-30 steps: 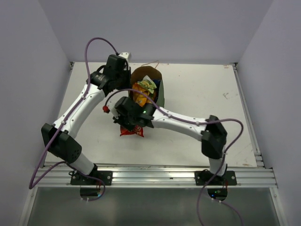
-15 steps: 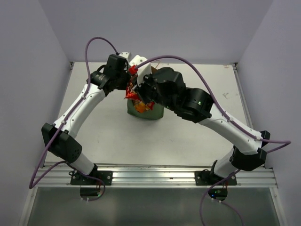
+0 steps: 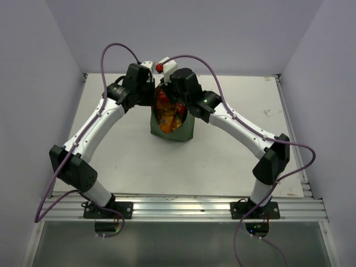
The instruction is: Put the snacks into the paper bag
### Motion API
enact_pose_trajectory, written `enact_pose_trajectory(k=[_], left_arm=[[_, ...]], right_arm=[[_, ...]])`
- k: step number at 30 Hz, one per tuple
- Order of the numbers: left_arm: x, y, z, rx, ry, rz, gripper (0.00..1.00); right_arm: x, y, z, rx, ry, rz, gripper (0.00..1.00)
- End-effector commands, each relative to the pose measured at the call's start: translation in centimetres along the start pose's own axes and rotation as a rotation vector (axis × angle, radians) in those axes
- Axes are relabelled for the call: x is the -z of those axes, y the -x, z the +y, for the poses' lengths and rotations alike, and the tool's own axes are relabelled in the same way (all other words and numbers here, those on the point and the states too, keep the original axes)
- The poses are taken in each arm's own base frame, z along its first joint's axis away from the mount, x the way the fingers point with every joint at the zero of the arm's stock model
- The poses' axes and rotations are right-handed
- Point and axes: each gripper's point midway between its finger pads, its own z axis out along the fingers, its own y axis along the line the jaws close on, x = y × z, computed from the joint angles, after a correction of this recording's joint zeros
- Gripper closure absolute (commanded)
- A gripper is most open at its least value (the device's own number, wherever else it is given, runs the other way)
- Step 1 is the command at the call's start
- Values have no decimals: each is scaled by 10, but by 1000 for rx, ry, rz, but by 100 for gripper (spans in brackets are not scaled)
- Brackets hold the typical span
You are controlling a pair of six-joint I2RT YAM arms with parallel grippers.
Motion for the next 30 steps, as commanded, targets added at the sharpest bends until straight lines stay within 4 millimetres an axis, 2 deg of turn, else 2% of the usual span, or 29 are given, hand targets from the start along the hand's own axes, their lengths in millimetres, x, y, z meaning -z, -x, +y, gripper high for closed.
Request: enact_pose_trajectory(k=[1, 4, 6, 7, 10, 13, 17, 18, 19, 21, 22, 23, 24, 27, 28, 30], left_arm=[[19, 44, -13, 13, -43, -148, 100], [18, 45, -14, 15, -45, -151, 100], [17, 45, -15, 15, -49, -151, 100], [17, 46, -15, 13, -50, -151, 100], [16, 47, -16, 12, -52, -155, 100], [17, 48, -16, 9, -52, -156, 100], [16, 48, -15, 6, -51, -153, 100], [16, 48, -15, 8, -51, -153, 100], [16, 47, -16, 8, -52, -151, 100], [17, 47, -15, 8, -51, -150, 100], [17, 47, -16, 8, -52, -152, 100], [17, 47, -15, 9, -50, -149, 100], [16, 46, -15, 11, -48, -148, 100], [17, 47, -15, 11, -47, -150, 100], [18, 46, -15, 10, -47, -150, 100], [18, 47, -15, 12, -47, -152, 100]], right_arm=[[-6, 13, 12, -69, 78, -64, 100], [-15, -10, 20, -78, 101, 9, 100], [-19, -33, 28, -107, 119, 82, 100], [-24, -53, 32, -115, 127, 129, 100], [-29, -86, 43, -121, 157, 203, 100], [-35, -104, 44, -125, 143, 242, 100], [-40, -112, 39, -102, 109, 279, 100], [-39, -103, 37, -99, 102, 264, 97], [-38, -97, 31, -96, 81, 253, 84], [-21, -56, 20, -105, 54, 155, 68], [-13, -38, 13, -107, 29, 115, 50], [-1, -21, 5, -107, 9, 84, 47], [20, 16, -7, -124, -15, 4, 44], [60, 53, -34, -145, -106, -65, 38], [65, 54, -37, -141, -116, -59, 37], [69, 38, -49, -128, -181, -3, 37]])
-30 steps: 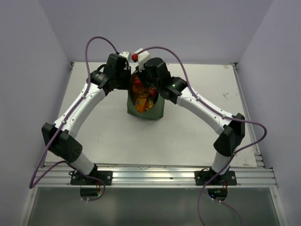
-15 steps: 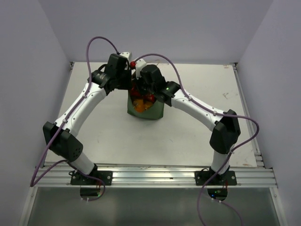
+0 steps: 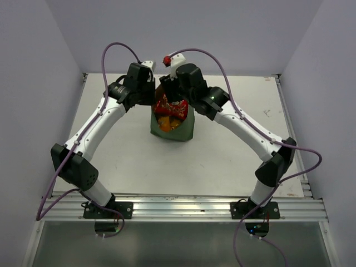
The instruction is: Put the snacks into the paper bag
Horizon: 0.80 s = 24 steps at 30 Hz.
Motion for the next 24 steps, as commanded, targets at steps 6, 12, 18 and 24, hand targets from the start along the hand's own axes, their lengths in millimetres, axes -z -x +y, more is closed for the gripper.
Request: enact_pose_trajectory(k=[6, 12, 18, 24], left_arm=[[22, 44, -17, 10, -65, -147, 100], [22, 44, -16, 11, -64, -147, 100], [25, 45, -16, 12, -63, -154, 100], [23, 44, -17, 10, -67, -151, 100]], right_arm=[[39, -11, -35, -41, -161, 38, 38], [19, -50, -27, -66, -160, 132, 41], [14, -77, -28, -71, -184, 195, 49], [24, -82, -35, -80, -214, 214, 89]])
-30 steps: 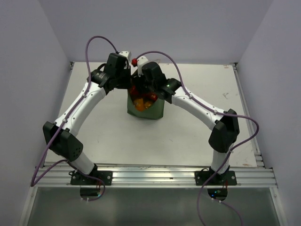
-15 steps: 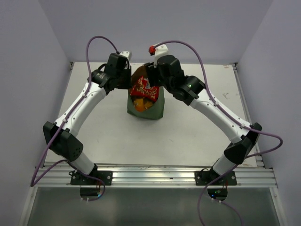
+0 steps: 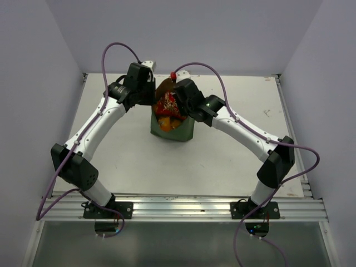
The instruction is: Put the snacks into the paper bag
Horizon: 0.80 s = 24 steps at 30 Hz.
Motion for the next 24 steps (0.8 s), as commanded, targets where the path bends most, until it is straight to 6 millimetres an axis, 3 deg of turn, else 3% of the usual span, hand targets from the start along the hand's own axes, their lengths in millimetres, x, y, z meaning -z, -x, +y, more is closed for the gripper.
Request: enact_pose_trajectory(k=[1, 4, 6, 9, 14, 21, 24], left_arm=[[23, 44, -16, 11, -63, -152, 100], [24, 44, -15, 11, -63, -151, 100], [23, 42, -16, 13, -64, -147, 100], [22, 42, -17, 11, -70, -145, 100], [20, 40, -18, 13, -76, -137, 100], [21, 40, -19, 11, -79, -139, 100], [21, 39, -18, 11, -77, -136, 100]], right_arm=[[16, -2, -13, -31, -39, 6, 91], [27, 4, -19, -48, -41, -10, 87], [36, 12, -23, -62, -48, -40, 70], [53, 26, -32, -71, -59, -75, 58], [70, 32, -43, -82, -84, -98, 54], [50, 2, -33, -68, -62, -23, 52], [45, -1, -26, -87, -34, -20, 52]])
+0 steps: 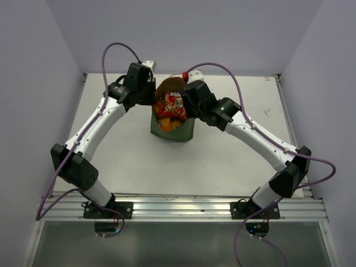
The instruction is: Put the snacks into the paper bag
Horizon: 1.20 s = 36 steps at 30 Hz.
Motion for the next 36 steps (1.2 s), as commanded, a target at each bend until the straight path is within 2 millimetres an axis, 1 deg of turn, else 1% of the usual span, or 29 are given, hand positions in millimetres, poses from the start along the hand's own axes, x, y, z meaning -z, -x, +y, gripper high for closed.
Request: enact_pose_trajectory(k=[1, 2, 8, 11, 15, 16, 19, 20, 22, 24, 26, 27, 28, 29, 30, 31, 32, 33, 34, 35, 36], left_arm=[[22, 40, -16, 12, -65, -141, 100], [21, 39, -16, 11, -65, -138, 100], [22, 39, -17, 10, -71, -139, 100], [22, 39, -16, 10, -69, -140, 100], [22, 38, -17, 10, -74, -138, 100], [23, 38, -17, 10, -74, -140, 100], [23, 38, -16, 10, -71, -141, 100], [24, 38, -17, 12, -72, -142, 100], [24, 38, -17, 10, -75, -141, 100], [26, 39, -18, 10, -79, -144, 100], [28, 35, -17, 11, -78, -135, 100], [34, 36, -16, 15, -78, -145, 100], [35, 32, -15, 22, -75, -138, 100], [37, 29, -13, 24, -70, -133, 100], [45, 28, -12, 28, -71, -142, 100], [48, 25, -10, 34, -65, -136, 100], [50, 20, -8, 39, -58, -131, 100], [59, 22, -5, 44, -49, -148, 100], [64, 21, -4, 54, -45, -150, 100], [67, 16, -1, 60, -34, -145, 100], [78, 17, 1, 67, -31, -167, 100]], right_arm=[[-4, -4, 7, -37, 27, 5, 51], [-4, -2, 9, -41, 32, -1, 51], [-13, -17, 12, -26, 31, 39, 51], [-16, -19, 14, -28, 33, 42, 50], [-25, -33, 21, -12, 51, 90, 51], [-27, -36, 23, -15, 57, 96, 53], [-28, -37, 24, -19, 62, 102, 80], [-27, -36, 25, -18, 65, 100, 92], [-26, -34, 23, -11, 56, 99, 100], [-21, -29, 21, -14, 56, 88, 100], [-13, -25, 17, -13, 51, 85, 100], [-7, -16, 15, -17, 44, 68, 100], [1, -16, 12, -3, 35, 75, 100], [9, -7, 14, 3, 35, 56, 100], [16, -5, 15, 13, 31, 54, 100], [24, -6, 9, 30, 8, 61, 100], [34, 0, 15, 34, 22, 46, 100], [40, 0, 17, 36, 24, 43, 100], [46, -2, 16, 33, 13, 50, 100], [56, 0, 20, 32, 28, 37, 100], [61, -2, 22, 18, 28, 39, 100]])
